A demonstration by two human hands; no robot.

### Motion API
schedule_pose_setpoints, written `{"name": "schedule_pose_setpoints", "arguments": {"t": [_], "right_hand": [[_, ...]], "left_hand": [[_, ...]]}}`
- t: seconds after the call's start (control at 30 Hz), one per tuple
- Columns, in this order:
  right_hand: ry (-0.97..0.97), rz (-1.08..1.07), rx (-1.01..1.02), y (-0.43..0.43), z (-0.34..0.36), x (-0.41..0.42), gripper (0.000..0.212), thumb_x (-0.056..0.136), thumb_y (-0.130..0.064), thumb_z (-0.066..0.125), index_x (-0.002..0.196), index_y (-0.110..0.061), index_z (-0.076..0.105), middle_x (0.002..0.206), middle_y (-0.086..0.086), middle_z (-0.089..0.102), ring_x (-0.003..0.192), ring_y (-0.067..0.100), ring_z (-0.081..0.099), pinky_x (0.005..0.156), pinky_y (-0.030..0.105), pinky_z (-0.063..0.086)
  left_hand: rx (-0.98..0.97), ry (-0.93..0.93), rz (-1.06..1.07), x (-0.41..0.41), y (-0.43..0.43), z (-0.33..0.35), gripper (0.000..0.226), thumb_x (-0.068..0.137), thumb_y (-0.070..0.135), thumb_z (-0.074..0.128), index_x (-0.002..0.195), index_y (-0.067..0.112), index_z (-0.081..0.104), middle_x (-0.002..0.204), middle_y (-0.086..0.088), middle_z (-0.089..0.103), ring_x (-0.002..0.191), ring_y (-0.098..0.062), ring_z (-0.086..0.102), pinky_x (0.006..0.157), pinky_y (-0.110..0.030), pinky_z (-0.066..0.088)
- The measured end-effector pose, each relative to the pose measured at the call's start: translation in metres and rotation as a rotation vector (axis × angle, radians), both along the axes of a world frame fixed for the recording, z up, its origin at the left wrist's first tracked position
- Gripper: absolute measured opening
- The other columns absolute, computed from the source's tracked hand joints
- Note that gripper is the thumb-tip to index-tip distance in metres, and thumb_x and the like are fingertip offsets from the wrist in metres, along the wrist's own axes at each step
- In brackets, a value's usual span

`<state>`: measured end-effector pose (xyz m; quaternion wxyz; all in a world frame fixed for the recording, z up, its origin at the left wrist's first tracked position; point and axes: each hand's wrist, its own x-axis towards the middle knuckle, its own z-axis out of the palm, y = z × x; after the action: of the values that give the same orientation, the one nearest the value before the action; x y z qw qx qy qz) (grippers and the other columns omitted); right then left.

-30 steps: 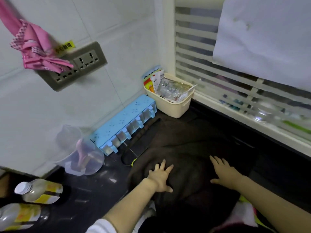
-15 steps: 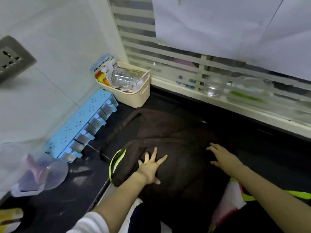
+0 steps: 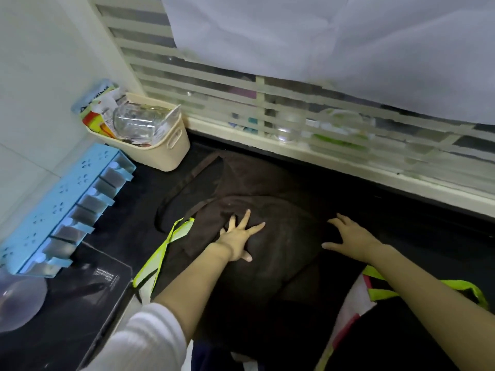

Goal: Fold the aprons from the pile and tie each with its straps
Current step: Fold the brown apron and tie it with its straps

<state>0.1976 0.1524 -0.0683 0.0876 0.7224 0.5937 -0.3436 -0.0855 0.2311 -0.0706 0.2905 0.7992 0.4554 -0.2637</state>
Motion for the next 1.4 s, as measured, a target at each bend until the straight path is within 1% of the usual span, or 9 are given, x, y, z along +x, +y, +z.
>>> {"name": "schedule_pose_setpoints", "arguments": {"t": [0.2, 0.43, 0.57, 0.63, 0.73, 0.8, 0.93, 1.13, 1.4], "right_hand": [[-0.061, -0.086, -0.03, -0.02, -0.003, 0.026, 0.092, 0.08, -0.046, 0.069, 0.149, -0.021, 0.013, 0.158, 0.01, 0.002, 0.145, 0.028, 0.01, 0.115, 0.035, 0.022], [-0.206, -0.297, -0.116, -0.047, -0.006, 0.052, 0.103, 0.078, -0.064, 0.059, 0.15, -0.017, 0.004, 0.153, 0.023, 0.006, 0.143, 0.035, 0.011, 0.113, 0.041, 0.029], [-0.273, -0.34, -0.182, -0.051, -0.003, 0.049, 0.098, 0.083, -0.063, 0.054, 0.149, -0.011, 0.003, 0.149, 0.023, 0.014, 0.139, 0.039, 0.02, 0.109, 0.044, 0.032], [-0.338, -0.272, -0.048, -0.053, -0.001, 0.04, 0.086, 0.088, -0.052, 0.054, 0.148, -0.01, 0.01, 0.148, 0.02, 0.018, 0.135, 0.036, 0.028, 0.107, 0.042, 0.036], [-0.14, -0.044, 0.319, -0.062, 0.0, 0.016, 0.062, 0.092, -0.04, 0.053, 0.143, -0.014, 0.029, 0.143, 0.006, 0.033, 0.13, 0.023, 0.037, 0.106, 0.031, 0.036], [0.05, 0.103, 0.235, -0.072, 0.004, -0.002, 0.067, 0.09, -0.052, 0.051, 0.145, -0.021, 0.027, 0.146, 0.0, 0.029, 0.137, 0.02, 0.028, 0.111, 0.032, 0.029], [-0.081, 0.368, -0.086, -0.086, -0.003, -0.013, 0.095, 0.08, -0.065, 0.054, 0.151, -0.024, 0.006, 0.158, -0.001, -0.007, 0.145, 0.026, -0.009, 0.116, 0.048, 0.009], [-0.124, 0.265, 0.046, -0.089, -0.005, -0.023, 0.065, 0.09, -0.039, 0.056, 0.144, -0.024, 0.024, 0.157, -0.002, 0.007, 0.146, 0.025, 0.004, 0.115, 0.046, 0.022], [-0.124, 0.176, 0.083, -0.119, -0.006, -0.057, 0.059, 0.092, -0.044, 0.049, 0.142, -0.021, 0.027, 0.154, 0.001, 0.019, 0.143, 0.029, 0.014, 0.111, 0.041, 0.031]], "left_hand": [[-0.006, 0.013, -0.132, 0.047, 0.032, 0.001, 0.099, 0.081, 0.014, 0.071, 0.148, 0.044, 0.004, 0.156, 0.002, -0.024, 0.143, -0.038, -0.014, 0.11, -0.061, 0.013], [0.191, -0.016, -0.324, 0.105, 0.045, -0.001, 0.11, 0.077, 0.013, 0.074, 0.149, 0.036, -0.005, 0.159, -0.001, -0.012, 0.146, -0.027, -0.006, 0.112, -0.053, 0.016], [0.463, -0.109, -0.307, 0.115, 0.016, -0.002, 0.087, 0.084, 0.01, 0.061, 0.151, 0.027, 0.007, 0.153, -0.01, 0.015, 0.138, -0.029, 0.021, 0.111, -0.044, 0.019], [0.494, -0.136, -0.238, 0.111, -0.005, -0.001, 0.07, 0.085, 0.007, 0.056, 0.145, 0.02, 0.023, 0.141, -0.01, 0.029, 0.127, -0.028, 0.032, 0.105, -0.041, 0.025], [0.438, -0.155, -0.144, 0.1, -0.037, 0.003, 0.049, 0.088, 0.007, 0.049, 0.133, 0.016, 0.033, 0.131, -0.007, 0.039, 0.118, -0.025, 0.043, 0.1, -0.039, 0.029], [0.377, -0.126, -0.129, 0.092, -0.058, 0.006, 0.041, 0.093, 0.016, 0.044, 0.133, 0.016, 0.034, 0.131, -0.007, 0.04, 0.119, -0.025, 0.043, 0.101, -0.042, 0.03], [0.245, 0.041, -0.029, 0.076, -0.098, 0.01, 0.059, 0.095, 0.048, 0.041, 0.142, 0.017, 0.024, 0.145, -0.011, 0.026, 0.131, -0.031, 0.028, 0.101, -0.051, 0.031], [-0.037, 0.166, 0.026, 0.049, -0.136, -0.006, 0.109, 0.081, 0.061, 0.058, 0.146, 0.028, -0.023, 0.149, -0.011, -0.038, 0.137, -0.042, -0.027, 0.102, -0.074, 0.015], [0.024, 0.024, -0.175, 0.016, -0.071, -0.008, 0.108, 0.075, 0.044, 0.073, 0.148, 0.041, -0.007, 0.154, 0.003, -0.029, 0.14, -0.032, -0.026, 0.103, -0.073, 0.002]]}}
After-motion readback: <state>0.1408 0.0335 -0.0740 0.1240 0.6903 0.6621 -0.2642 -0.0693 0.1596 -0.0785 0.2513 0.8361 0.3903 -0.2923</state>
